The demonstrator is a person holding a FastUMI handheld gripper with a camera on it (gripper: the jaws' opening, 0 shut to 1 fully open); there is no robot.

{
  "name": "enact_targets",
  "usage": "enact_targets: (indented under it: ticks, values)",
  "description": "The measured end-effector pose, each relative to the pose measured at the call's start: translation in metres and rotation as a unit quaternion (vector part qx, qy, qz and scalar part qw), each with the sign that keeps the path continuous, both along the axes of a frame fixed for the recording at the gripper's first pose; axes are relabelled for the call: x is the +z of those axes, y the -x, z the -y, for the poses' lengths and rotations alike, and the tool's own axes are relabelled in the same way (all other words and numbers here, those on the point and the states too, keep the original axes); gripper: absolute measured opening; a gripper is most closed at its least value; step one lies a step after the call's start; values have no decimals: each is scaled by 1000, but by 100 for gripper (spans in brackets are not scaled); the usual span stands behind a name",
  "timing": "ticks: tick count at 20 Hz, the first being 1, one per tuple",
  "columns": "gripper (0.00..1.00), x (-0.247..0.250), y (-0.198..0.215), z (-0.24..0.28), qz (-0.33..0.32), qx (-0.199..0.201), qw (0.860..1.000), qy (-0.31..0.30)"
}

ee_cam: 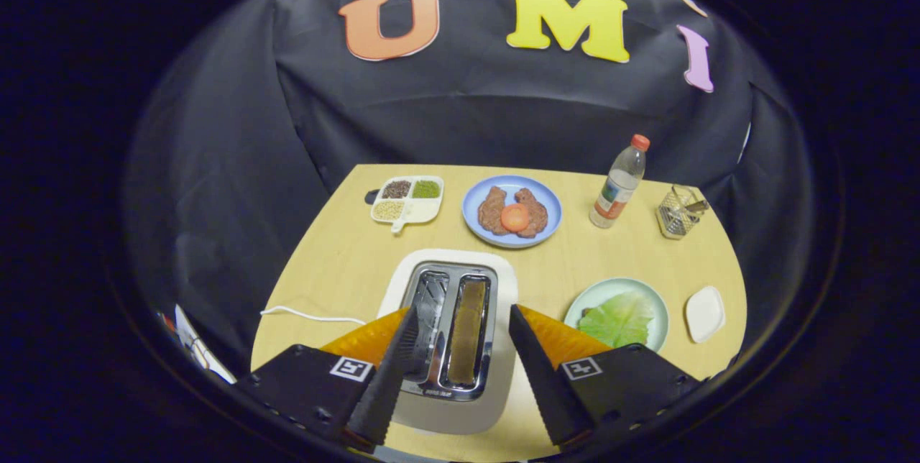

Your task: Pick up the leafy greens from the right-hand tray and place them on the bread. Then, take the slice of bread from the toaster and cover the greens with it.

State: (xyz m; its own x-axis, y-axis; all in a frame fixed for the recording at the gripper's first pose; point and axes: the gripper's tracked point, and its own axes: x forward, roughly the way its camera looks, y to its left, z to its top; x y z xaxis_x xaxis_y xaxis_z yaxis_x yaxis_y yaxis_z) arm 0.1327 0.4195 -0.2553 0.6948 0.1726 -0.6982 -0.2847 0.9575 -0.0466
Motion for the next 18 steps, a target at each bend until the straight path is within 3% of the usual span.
enact_targets:
  ticks: [2, 5, 8, 10, 13, 18]
  values:
    - [69, -4, -2, 2, -7, -23, 1000, 8]
    - [32, -8, -7, 5, -11, -37, 999, 21]
    - [28, -10, -7, 4, -18, -35, 999, 29]
    - [16, -10, -8, 5, -20, -32, 999, 34]
    - [10, 4, -2, 3, -13, -18, 999, 37]
    - [10, 53, 11, 3, 9, 0, 1000, -1]
